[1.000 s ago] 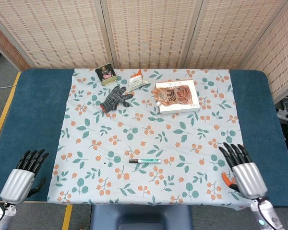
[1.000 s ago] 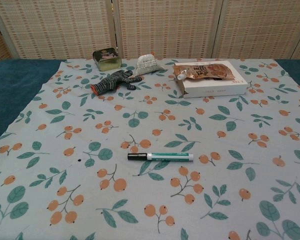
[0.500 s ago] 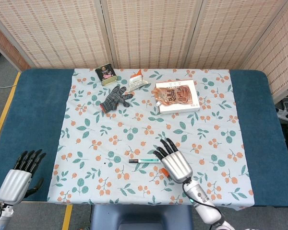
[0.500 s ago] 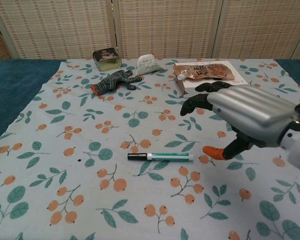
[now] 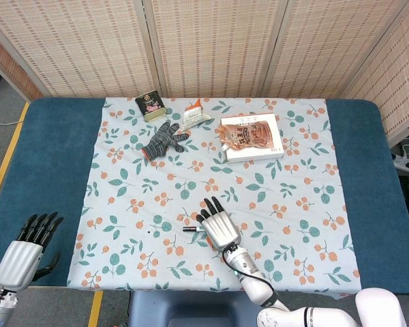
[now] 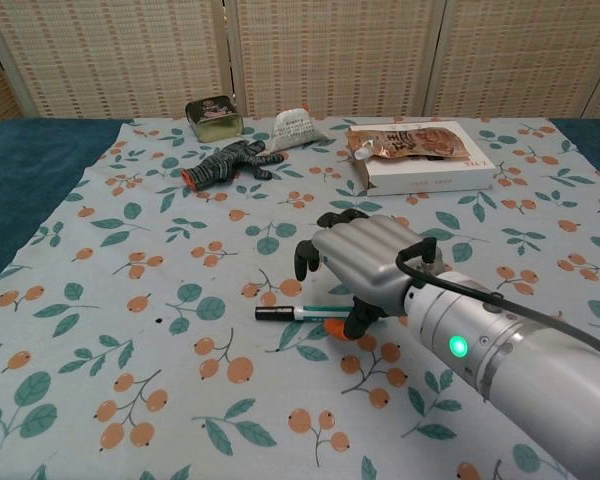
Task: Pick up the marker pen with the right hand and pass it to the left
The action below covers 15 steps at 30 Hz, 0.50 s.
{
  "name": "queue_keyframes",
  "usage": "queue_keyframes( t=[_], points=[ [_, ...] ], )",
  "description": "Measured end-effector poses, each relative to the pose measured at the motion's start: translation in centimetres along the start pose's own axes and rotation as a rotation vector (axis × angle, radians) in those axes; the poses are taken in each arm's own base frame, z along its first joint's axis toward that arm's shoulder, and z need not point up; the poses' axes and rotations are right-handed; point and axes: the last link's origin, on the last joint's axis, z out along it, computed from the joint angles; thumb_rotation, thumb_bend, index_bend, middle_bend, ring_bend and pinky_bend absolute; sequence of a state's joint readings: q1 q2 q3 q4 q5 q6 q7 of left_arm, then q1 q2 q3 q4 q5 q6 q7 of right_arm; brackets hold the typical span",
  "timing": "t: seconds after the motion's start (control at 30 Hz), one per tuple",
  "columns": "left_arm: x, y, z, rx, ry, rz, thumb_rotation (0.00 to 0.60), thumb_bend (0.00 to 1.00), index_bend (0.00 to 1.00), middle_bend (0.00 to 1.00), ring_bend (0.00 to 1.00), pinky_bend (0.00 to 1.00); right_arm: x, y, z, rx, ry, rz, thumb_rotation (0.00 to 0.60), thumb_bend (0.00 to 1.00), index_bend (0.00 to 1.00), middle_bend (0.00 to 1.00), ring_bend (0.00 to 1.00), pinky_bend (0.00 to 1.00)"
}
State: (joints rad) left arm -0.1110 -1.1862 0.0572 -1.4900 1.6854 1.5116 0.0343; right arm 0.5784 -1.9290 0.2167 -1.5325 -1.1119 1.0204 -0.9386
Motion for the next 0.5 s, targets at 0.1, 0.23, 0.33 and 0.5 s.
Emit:
queue_keyframes(
  t=[0.1,0.23,0.33,0.5],
  points=[
    [0.0,0.0,0.0,0.002,0.001,-0.002,0.600,0.40,0.00,0.00,0.00,0.02,-0.2,0.0,0.1,-0.004,-0.002,-0.010,0.600,0.19,0.36,0.30,0.00,0.00],
    [0.0,-0.1,0.1,0.004,-0.004,-0.002,0.600,0.40,0.00,0.00,0.00,0.02,-0.9,0.8,0.4,-0.036,-0.009,-0.043,0.600,0.21,0.39,0.33,0.01,0.00],
    [-0.1,-0.2,0.1,0.005,-0.006,-0.001,0.600,0.40,0.00,0.00,0.00,0.02,-1.3,1.3,0.8,-0.052,-0.021,-0.071,0.600,0.22,0.41,0.34,0.02,0.00],
    [-0.1,-0.2,0.1,0.007,-0.006,-0.001,0.600,0.40,0.00,0.00,0.00,0.02,-1.6,1.2,1.1,-0.058,-0.028,-0.079,0.600,0.23,0.44,0.35,0.03,0.00]
  ],
)
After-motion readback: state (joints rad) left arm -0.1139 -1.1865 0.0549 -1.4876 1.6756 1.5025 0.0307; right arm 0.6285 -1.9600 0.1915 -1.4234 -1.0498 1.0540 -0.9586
